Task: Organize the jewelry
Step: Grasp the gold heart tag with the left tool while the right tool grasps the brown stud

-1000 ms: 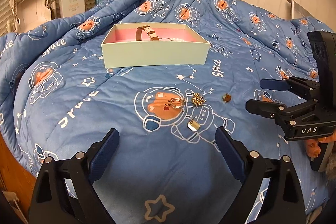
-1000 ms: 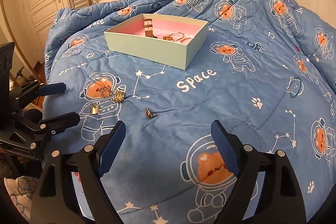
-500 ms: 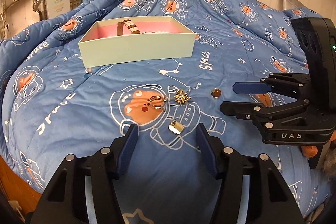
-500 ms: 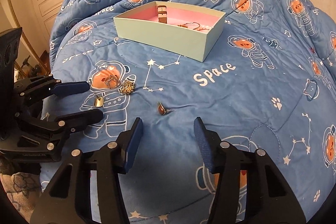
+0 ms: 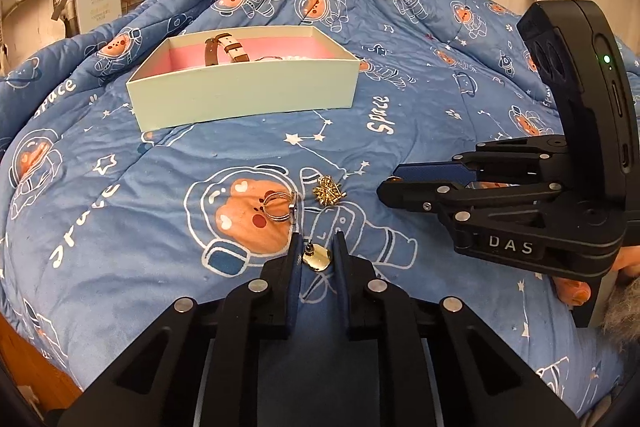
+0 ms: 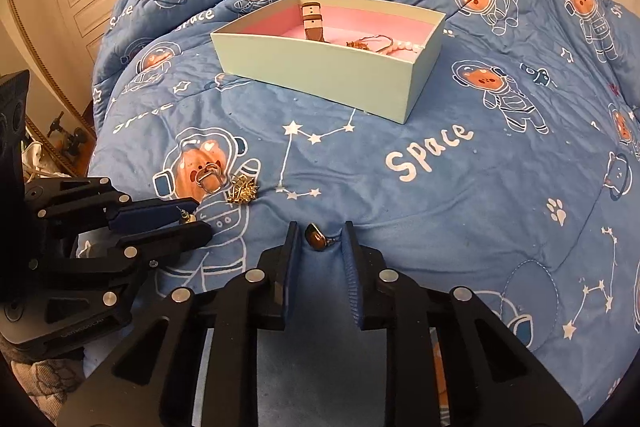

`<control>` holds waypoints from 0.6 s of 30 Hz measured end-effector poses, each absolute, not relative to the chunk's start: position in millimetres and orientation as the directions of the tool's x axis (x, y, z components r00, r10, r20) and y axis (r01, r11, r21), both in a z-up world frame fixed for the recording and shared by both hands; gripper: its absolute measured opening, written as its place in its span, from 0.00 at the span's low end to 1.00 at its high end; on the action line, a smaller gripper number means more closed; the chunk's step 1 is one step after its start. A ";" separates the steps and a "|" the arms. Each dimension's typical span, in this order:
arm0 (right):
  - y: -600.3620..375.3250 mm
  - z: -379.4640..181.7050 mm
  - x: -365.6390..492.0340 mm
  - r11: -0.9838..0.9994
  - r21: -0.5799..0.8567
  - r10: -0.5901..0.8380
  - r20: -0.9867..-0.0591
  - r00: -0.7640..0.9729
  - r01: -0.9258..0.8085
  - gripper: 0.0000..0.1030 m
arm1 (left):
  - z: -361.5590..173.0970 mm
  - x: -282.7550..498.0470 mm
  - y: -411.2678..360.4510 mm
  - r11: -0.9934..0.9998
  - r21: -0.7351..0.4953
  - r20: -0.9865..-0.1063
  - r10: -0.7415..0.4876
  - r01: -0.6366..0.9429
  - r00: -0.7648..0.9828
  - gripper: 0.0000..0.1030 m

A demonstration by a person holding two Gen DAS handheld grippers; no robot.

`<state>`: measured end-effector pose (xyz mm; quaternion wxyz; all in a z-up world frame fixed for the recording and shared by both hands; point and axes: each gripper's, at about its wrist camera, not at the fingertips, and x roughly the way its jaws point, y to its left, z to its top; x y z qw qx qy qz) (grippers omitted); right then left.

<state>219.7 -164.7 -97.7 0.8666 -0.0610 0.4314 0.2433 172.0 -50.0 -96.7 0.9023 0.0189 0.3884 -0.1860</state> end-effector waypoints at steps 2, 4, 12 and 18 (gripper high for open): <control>-165.3 -97.6 219.8 0.876 0.109 0.370 -0.777 0.509 -0.470 0.19 | -96.9 172.2 -47.5 0.930 -0.133 -0.706 -0.332 0.343 0.626 0.14; -166.9 -97.1 218.9 0.877 0.114 0.372 -0.775 0.511 -0.466 0.19 | -96.7 171.8 -45.1 0.929 -0.153 -0.702 -0.342 0.337 0.625 0.14; -170.9 -93.7 214.3 0.881 0.133 0.382 -0.768 0.514 -0.455 0.19 | -93.6 165.0 -38.3 0.927 -0.194 -0.690 -0.361 0.320 0.628 0.14; -170.9 -91.0 206.3 0.876 0.147 0.395 -0.767 0.507 -0.459 0.19 | -90.4 160.2 -33.7 0.924 -0.221 -0.684 -0.375 0.313 0.625 0.14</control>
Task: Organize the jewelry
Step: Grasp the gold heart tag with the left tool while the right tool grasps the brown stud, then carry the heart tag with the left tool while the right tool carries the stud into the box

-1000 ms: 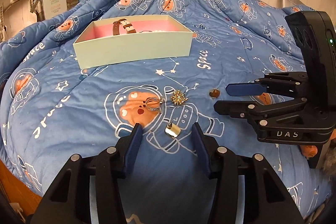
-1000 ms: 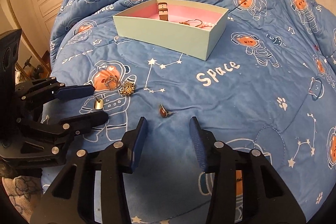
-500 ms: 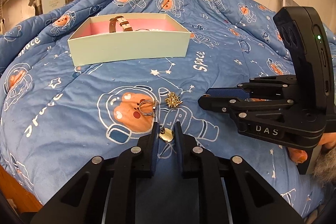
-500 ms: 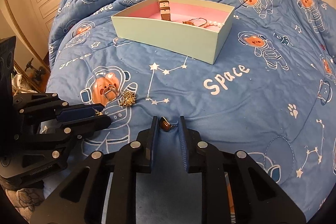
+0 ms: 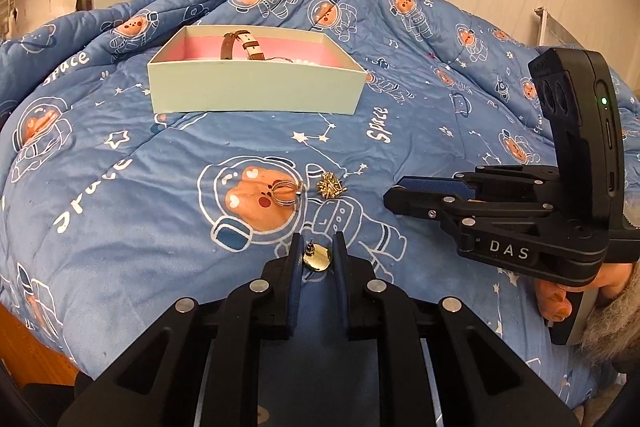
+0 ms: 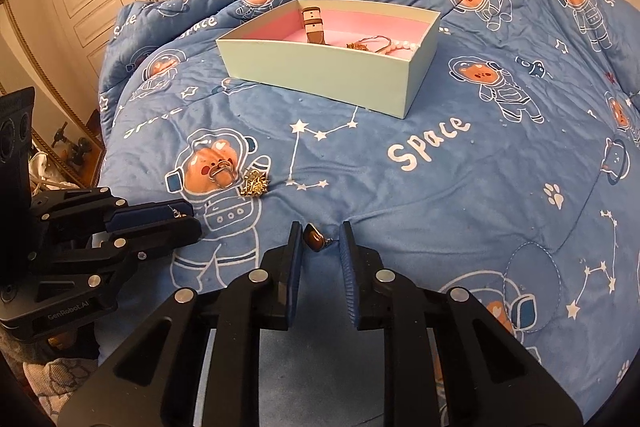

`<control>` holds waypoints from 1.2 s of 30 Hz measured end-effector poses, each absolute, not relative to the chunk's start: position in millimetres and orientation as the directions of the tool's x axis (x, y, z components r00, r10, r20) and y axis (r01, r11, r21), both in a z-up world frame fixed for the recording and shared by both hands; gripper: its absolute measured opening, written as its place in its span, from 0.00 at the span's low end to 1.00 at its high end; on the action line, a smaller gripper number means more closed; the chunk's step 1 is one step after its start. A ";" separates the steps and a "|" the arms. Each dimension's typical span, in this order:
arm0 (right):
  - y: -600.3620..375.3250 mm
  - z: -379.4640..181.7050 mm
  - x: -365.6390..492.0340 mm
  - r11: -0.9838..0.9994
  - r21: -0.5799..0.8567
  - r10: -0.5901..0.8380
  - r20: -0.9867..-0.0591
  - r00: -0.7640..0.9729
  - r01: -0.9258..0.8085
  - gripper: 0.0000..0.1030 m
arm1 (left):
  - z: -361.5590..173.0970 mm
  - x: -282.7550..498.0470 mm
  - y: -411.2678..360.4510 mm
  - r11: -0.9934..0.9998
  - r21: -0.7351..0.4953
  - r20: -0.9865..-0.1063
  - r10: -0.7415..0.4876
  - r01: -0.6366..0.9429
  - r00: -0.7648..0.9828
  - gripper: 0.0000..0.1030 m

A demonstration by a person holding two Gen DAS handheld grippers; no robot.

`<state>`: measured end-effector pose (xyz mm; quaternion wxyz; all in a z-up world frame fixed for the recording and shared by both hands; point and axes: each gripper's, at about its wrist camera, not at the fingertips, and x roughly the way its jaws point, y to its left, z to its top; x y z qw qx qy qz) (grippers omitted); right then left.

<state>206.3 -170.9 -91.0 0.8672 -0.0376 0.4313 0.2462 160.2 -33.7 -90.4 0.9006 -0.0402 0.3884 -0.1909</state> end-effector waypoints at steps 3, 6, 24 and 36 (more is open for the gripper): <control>-170.0 -89.9 203.4 0.872 0.150 0.400 -0.767 0.501 -0.465 0.19 | -89.0 160.1 -30.9 0.921 -0.236 -0.681 -0.384 0.309 0.624 0.14; -168.3 -86.5 201.5 0.869 0.150 0.404 -0.765 0.501 -0.471 0.19 | -88.1 160.7 -29.1 0.921 -0.240 -0.681 -0.384 0.305 0.624 0.14; -147.9 -29.1 212.1 0.833 0.119 0.471 -0.665 0.579 -0.541 0.19 | -41.3 184.1 -10.5 0.918 -0.257 -0.614 -0.396 0.301 0.683 0.14; -143.9 -6.9 269.3 0.847 0.118 0.463 -0.644 0.609 -0.519 0.19 | -12.9 238.5 5.9 0.931 -0.248 -0.595 -0.364 0.267 0.716 0.14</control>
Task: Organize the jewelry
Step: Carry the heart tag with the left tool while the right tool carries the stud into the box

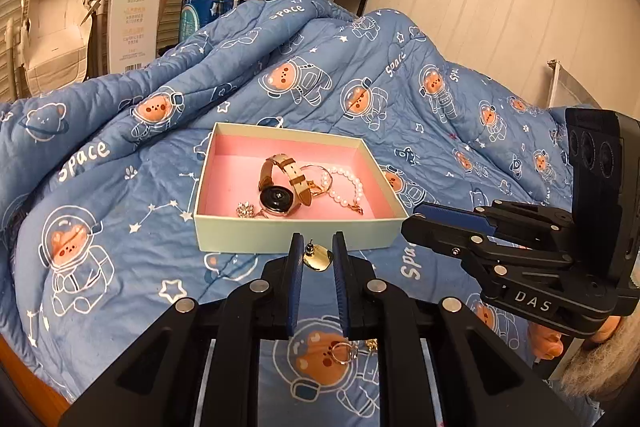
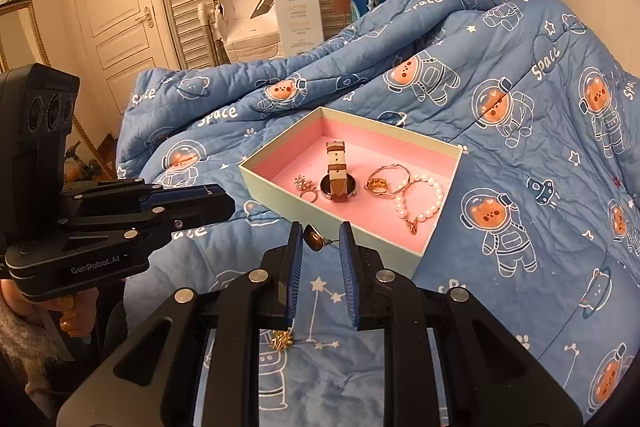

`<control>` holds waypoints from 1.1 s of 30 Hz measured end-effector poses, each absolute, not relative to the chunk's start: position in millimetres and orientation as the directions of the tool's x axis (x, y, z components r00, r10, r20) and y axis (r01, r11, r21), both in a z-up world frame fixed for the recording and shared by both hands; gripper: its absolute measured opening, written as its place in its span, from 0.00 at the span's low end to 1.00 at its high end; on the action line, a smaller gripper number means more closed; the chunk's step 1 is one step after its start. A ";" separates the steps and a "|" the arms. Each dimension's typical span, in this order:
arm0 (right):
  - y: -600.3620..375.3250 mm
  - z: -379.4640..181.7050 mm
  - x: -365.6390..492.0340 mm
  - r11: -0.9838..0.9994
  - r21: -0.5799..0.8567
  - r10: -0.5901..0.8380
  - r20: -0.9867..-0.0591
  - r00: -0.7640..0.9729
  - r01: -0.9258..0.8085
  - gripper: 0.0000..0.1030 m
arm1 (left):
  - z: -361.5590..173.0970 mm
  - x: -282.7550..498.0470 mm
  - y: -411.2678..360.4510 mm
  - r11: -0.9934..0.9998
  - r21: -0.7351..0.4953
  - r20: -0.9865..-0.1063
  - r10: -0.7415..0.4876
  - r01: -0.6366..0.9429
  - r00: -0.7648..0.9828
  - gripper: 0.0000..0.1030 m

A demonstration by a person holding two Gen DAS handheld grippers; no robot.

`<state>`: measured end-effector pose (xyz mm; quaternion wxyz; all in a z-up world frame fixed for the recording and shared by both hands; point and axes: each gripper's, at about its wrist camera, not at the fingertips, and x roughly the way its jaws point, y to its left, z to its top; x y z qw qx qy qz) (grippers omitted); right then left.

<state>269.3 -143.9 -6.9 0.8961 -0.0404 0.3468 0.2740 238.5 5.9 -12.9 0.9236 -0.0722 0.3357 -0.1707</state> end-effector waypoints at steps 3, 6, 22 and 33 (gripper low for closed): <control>-142.7 -7.9 283.1 0.854 0.107 0.446 -0.654 0.612 -0.509 0.19 | -12.2 252.8 4.7 0.934 -0.244 -0.605 -0.357 0.262 0.711 0.14; -141.4 -9.9 294.5 0.856 0.102 0.438 -0.664 0.606 -0.507 0.19 | -11.3 266.0 4.2 0.937 -0.239 -0.613 -0.349 0.255 0.709 0.14; -112.8 -23.9 350.8 0.802 0.082 0.430 -0.766 0.478 -0.591 0.19 | -26.2 334.0 2.2 0.955 -0.202 -0.715 -0.296 0.219 0.633 0.14; -88.9 -44.2 379.1 0.754 -0.069 0.298 -0.851 0.433 -0.654 0.19 | -49.8 360.3 3.5 0.970 -0.110 -0.802 -0.214 0.215 0.557 0.14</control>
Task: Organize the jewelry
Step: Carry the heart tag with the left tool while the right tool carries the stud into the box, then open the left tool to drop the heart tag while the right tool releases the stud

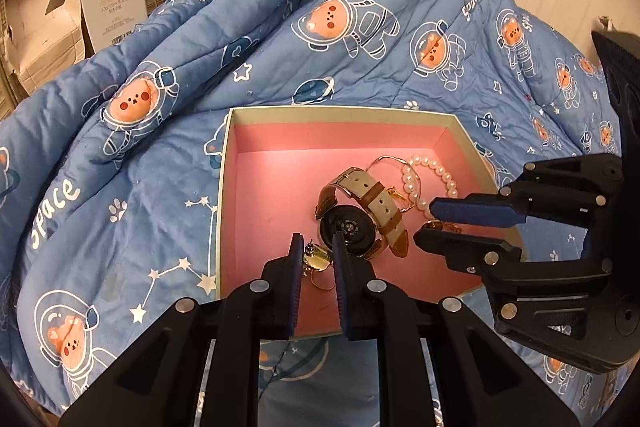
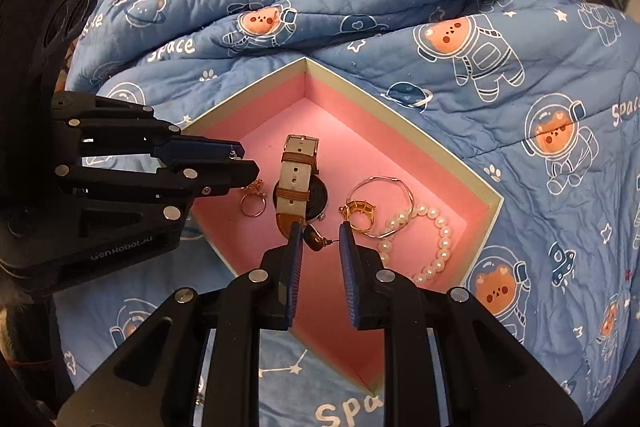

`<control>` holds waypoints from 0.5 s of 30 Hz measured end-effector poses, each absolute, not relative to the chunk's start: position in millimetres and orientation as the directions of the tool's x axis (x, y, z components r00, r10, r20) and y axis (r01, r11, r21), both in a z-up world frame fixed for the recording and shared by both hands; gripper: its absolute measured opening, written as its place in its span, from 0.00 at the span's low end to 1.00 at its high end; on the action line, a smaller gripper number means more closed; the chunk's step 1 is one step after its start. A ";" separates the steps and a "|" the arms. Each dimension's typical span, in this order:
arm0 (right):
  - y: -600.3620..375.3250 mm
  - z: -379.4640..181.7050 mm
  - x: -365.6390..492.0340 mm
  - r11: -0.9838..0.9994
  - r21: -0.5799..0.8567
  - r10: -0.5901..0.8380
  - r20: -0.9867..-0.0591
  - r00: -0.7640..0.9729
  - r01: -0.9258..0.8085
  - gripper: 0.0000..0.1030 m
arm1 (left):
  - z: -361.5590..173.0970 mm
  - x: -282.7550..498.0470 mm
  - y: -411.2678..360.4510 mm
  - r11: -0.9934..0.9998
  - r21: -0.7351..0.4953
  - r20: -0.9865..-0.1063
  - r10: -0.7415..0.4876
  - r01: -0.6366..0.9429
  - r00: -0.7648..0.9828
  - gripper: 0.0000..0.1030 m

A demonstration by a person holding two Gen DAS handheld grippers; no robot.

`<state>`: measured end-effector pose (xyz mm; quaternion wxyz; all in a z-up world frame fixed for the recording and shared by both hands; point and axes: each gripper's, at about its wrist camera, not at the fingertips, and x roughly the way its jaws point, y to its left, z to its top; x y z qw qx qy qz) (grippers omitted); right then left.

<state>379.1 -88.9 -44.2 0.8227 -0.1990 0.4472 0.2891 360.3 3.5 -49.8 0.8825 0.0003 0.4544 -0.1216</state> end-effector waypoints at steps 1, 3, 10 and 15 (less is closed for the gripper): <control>-86.4 -45.7 380.9 0.745 -0.084 0.284 -0.857 0.429 -0.662 0.19 | -51.2 361.0 3.2 0.971 -0.099 -0.805 -0.206 0.216 0.556 0.14; -82.7 -48.4 384.3 0.731 -0.104 0.267 -0.866 0.423 -0.675 0.19 | -52.8 363.4 3.1 0.972 -0.094 -0.810 -0.201 0.217 0.550 0.14; -76.8 -52.9 394.6 0.713 -0.110 0.248 -0.884 0.397 -0.692 0.19 | -58.2 367.4 0.6 0.969 -0.095 -0.825 -0.204 0.228 0.526 0.14; -73.4 -56.8 396.6 0.703 -0.115 0.237 -0.892 0.384 -0.702 0.19 | -58.5 369.4 0.6 0.969 -0.110 -0.824 -0.213 0.222 0.525 0.14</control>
